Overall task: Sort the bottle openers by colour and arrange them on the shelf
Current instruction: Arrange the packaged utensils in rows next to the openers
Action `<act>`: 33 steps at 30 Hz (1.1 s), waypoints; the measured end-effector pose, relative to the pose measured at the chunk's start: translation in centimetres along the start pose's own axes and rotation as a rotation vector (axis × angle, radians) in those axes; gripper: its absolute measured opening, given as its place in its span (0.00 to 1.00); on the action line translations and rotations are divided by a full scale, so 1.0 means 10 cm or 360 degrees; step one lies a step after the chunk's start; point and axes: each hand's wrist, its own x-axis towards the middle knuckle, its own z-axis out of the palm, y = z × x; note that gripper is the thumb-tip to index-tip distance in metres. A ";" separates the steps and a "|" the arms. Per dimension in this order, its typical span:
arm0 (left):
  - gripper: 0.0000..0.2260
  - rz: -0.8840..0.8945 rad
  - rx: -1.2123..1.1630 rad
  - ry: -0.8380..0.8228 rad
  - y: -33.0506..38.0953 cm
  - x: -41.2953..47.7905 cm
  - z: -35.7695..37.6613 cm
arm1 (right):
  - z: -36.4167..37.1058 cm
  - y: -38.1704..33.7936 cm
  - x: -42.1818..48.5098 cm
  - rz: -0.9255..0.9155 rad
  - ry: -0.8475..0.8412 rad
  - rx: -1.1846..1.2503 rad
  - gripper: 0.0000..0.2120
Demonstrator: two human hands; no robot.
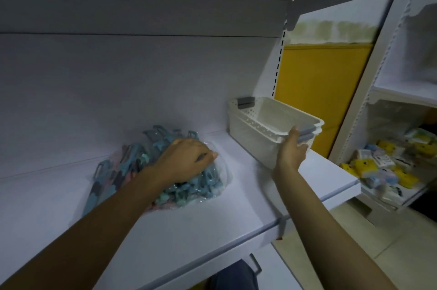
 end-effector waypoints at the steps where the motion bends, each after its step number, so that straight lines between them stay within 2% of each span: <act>1: 0.24 -0.0014 -0.0032 0.0043 -0.02 -0.02 -0.01 | -0.01 0.06 -0.13 0.0024 0.0010 0.0029 0.32; 4: 0.24 -0.0108 -0.0150 0.0186 -0.08 -0.16 -0.10 | -0.02 0.36 -0.69 -0.0156 -0.0066 0.0092 0.21; 7: 0.22 -0.0288 -0.0243 0.0374 -0.19 -0.39 -0.23 | 0.12 0.59 -1.13 -0.0537 -0.0583 -0.0232 0.13; 8: 0.22 -0.0372 -0.0262 0.0440 -0.24 -0.48 -0.27 | 0.19 0.62 -1.22 -0.0743 -0.0767 -0.0457 0.16; 10: 0.22 -0.0548 -0.0333 0.0551 -0.35 -0.67 -0.33 | 0.36 0.63 -1.32 -0.1114 -0.1072 -0.0905 0.29; 11: 0.22 -0.0631 -0.0371 0.0565 -0.42 -0.78 -0.34 | 0.46 0.62 -1.35 -0.1232 -0.1200 -0.1110 0.32; 12: 0.23 -0.0706 -0.0392 0.0534 -0.49 -0.91 -0.34 | 0.55 0.62 -1.37 -0.1337 -0.1338 -0.1291 0.32; 15: 0.25 -0.0847 -0.0410 0.0303 -0.65 -1.33 -0.23 | 0.74 0.61 -1.26 -0.1558 -0.1678 -0.1493 0.16; 17: 0.24 -0.0900 -0.0503 0.0273 -0.68 -1.58 -0.16 | 0.82 0.55 -1.12 -0.1476 -0.1739 -0.1465 0.13; 19: 0.23 -0.0938 -0.0549 0.0321 -0.67 -1.69 -0.12 | 0.88 0.54 -1.06 -0.1478 -0.1574 -0.1698 0.15; 21: 0.24 -0.0947 -0.0568 0.0347 -0.65 -1.68 -0.11 | 0.95 0.57 -1.16 -0.1767 -0.1258 -0.1972 0.16; 22: 0.24 -0.0951 -0.0576 0.0360 -0.64 -1.66 -0.11 | 0.97 0.59 -1.27 -0.1906 -0.1245 -0.1965 0.17; 24: 0.21 -0.1018 -0.0622 0.0433 -0.64 -1.63 -0.10 | 0.99 0.64 -1.50 -0.2014 -0.1514 -0.1872 0.20; 26: 0.18 -0.1153 -0.0704 0.0560 -0.68 -1.63 -0.11 | 0.98 0.71 -1.62 -0.1966 -0.1757 -0.1945 0.21; 29: 0.20 -0.1405 -0.0664 0.0701 -0.70 -1.65 -0.13 | 0.96 0.77 -1.57 -0.1921 -0.1806 -0.1903 0.18; 31: 0.28 -0.1480 -0.0637 0.0658 -0.70 -1.64 -0.15 | 0.96 0.76 -1.54 -0.1900 -0.1833 -0.1804 0.17; 33: 0.30 -0.1515 -0.0676 0.0596 -0.74 -1.64 -0.18 | 0.99 0.75 -1.52 -0.1860 -0.1839 -0.1733 0.15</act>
